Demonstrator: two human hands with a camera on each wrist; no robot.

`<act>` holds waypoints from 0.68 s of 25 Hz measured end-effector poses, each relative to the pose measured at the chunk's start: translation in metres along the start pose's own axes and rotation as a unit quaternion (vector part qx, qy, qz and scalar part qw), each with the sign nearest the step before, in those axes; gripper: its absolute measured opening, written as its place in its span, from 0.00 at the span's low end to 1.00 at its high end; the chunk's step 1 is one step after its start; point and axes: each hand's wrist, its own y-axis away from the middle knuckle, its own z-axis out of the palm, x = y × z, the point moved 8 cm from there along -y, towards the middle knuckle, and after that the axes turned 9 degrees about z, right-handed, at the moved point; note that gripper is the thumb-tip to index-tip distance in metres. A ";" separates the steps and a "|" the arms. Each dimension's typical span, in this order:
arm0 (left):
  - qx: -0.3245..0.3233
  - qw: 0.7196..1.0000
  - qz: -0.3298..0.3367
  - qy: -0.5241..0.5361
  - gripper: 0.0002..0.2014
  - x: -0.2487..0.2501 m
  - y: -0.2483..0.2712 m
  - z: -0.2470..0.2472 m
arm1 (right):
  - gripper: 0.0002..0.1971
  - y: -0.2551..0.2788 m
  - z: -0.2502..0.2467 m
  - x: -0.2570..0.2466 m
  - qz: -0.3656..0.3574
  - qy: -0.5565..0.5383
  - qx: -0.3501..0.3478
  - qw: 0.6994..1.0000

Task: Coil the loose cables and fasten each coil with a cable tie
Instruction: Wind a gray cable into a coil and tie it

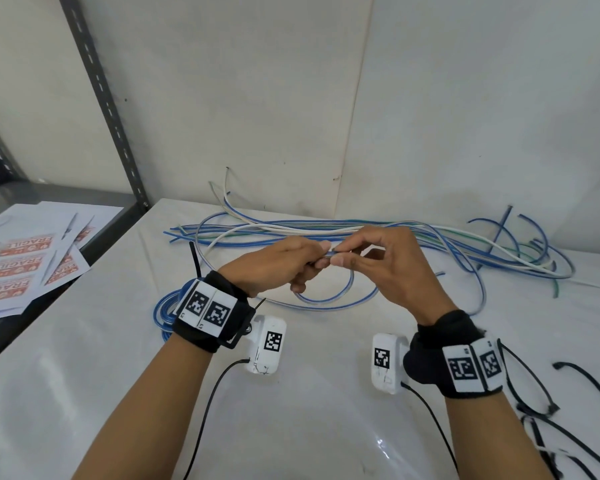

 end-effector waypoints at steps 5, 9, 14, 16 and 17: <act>0.067 0.996 0.059 0.007 0.20 0.016 0.000 -0.014 | 0.03 0.003 -0.020 -0.007 0.003 -0.030 0.076 0.997; 0.116 0.988 0.090 0.042 0.20 0.018 0.001 -0.022 | 0.03 0.002 0.001 -0.001 0.035 -0.072 0.028 0.996; 0.110 0.989 0.047 0.092 0.21 0.011 -0.001 -0.019 | 0.02 0.002 -0.004 -0.007 0.009 -0.038 0.068 0.997; 0.080 0.995 0.014 0.058 0.21 0.008 -0.001 -0.011 | 0.03 0.003 -0.001 -0.008 0.008 -0.007 0.024 1.000; 0.061 0.998 0.001 0.029 0.21 0.007 0.000 -0.006 | 0.03 0.004 0.003 -0.010 0.004 0.016 -0.005 1.000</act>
